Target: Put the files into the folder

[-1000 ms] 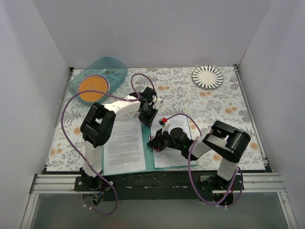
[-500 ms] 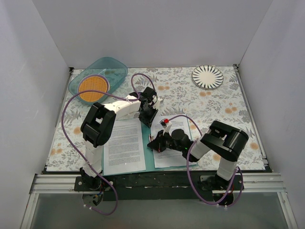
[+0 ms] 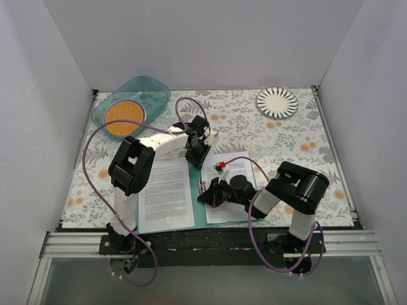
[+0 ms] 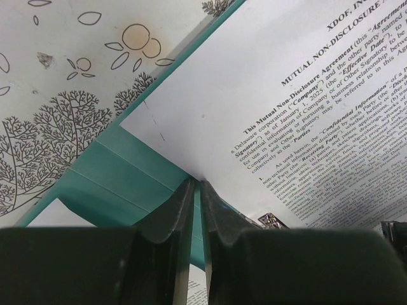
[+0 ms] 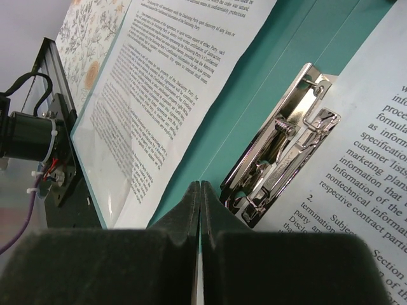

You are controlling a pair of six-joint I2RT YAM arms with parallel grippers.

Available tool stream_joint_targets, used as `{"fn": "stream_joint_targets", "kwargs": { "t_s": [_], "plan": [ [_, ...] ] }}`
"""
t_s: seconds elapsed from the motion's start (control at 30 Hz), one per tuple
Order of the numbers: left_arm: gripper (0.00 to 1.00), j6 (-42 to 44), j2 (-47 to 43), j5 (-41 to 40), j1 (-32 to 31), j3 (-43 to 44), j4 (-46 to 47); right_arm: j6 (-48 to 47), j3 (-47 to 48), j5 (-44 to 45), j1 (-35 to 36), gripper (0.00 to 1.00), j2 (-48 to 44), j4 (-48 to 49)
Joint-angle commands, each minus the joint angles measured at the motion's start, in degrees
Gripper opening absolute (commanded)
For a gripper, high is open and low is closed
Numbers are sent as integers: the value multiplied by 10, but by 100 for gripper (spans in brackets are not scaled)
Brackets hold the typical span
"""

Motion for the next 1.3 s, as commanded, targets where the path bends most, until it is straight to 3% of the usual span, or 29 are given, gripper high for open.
{"fn": "stream_joint_targets", "kwargs": {
  "t_s": [0.0,0.23,0.5,0.87,1.27],
  "plan": [
    [9,7,41,-22,2,-21,-14,-32,-26,31,-4,1,40,-177],
    [9,6,41,-19,2,-18,-18,-35,-2,29,-5,1,60,-195],
    [9,7,41,-18,2,-7,-26,-15,-11,-2,-20,1,123,-128],
    [9,4,42,-15,2,0,-30,-8,-4,-15,-22,1,159,-127],
    [9,3,41,-17,2,-8,-26,-81,28,18,-16,1,11,-223]
  ]
}}
